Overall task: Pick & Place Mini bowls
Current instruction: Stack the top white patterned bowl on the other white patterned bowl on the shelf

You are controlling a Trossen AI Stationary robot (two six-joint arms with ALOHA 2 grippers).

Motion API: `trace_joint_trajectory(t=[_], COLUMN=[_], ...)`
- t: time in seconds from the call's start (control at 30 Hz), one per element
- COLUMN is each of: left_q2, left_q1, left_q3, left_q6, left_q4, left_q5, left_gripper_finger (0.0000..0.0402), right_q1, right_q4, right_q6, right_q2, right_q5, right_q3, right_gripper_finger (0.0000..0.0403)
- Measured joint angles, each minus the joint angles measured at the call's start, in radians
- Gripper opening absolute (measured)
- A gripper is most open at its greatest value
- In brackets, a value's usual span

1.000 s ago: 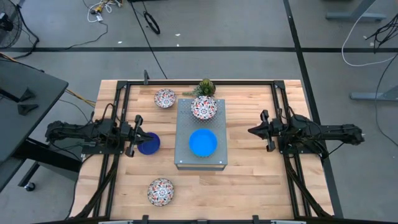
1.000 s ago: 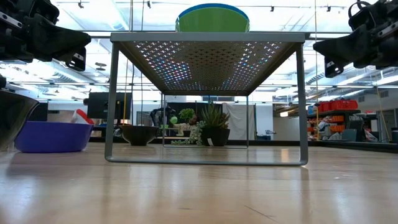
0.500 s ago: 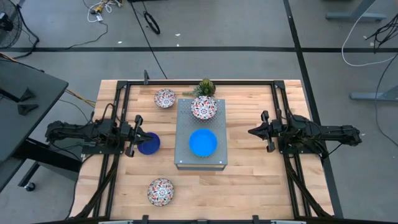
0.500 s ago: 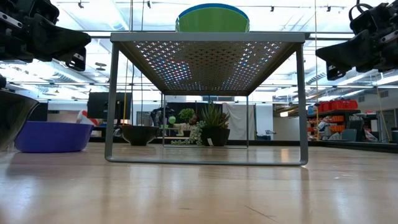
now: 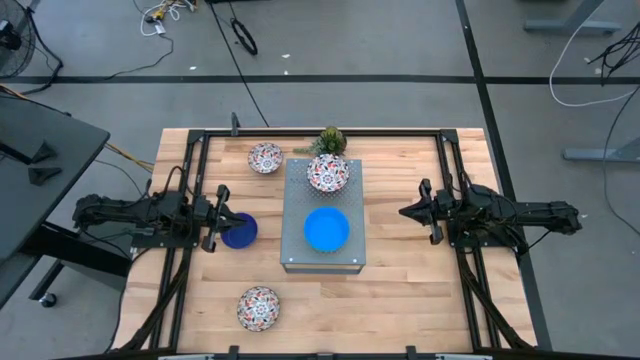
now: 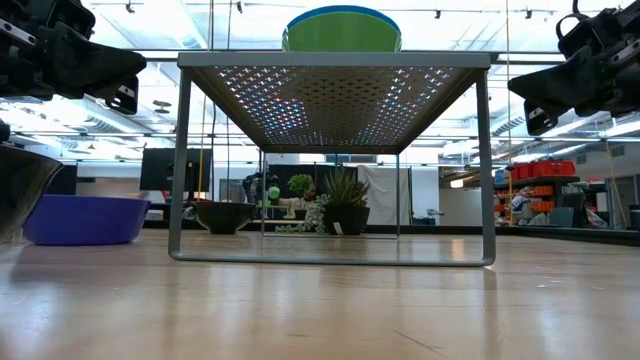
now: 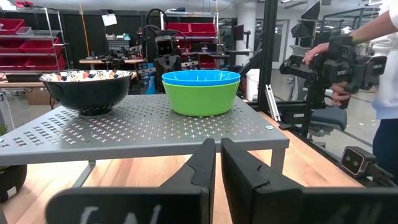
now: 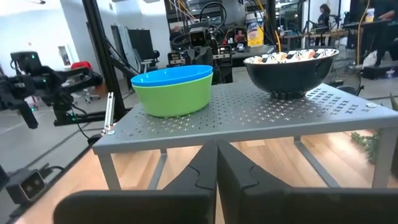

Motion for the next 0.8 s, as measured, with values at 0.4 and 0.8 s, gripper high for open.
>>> trace_joint_trajectory(t=[0.4, 0.8], left_q2=[0.0, 0.0], left_q1=[0.0, 0.0], left_q3=[0.0, 0.0], left_q6=[0.0, 0.0], left_q4=[0.0, 0.0], left_q5=[0.0, 0.0], left_gripper_finger=[0.003, 0.003], right_q1=[0.0, 0.0], right_q4=[0.0, 0.0], right_q6=[-0.107, -0.065], right_q2=[-0.001, 0.014], right_q5=[0.0, 0.0], right_q3=[0.0, 0.0], right_gripper_finger=[0.0004, 0.001])
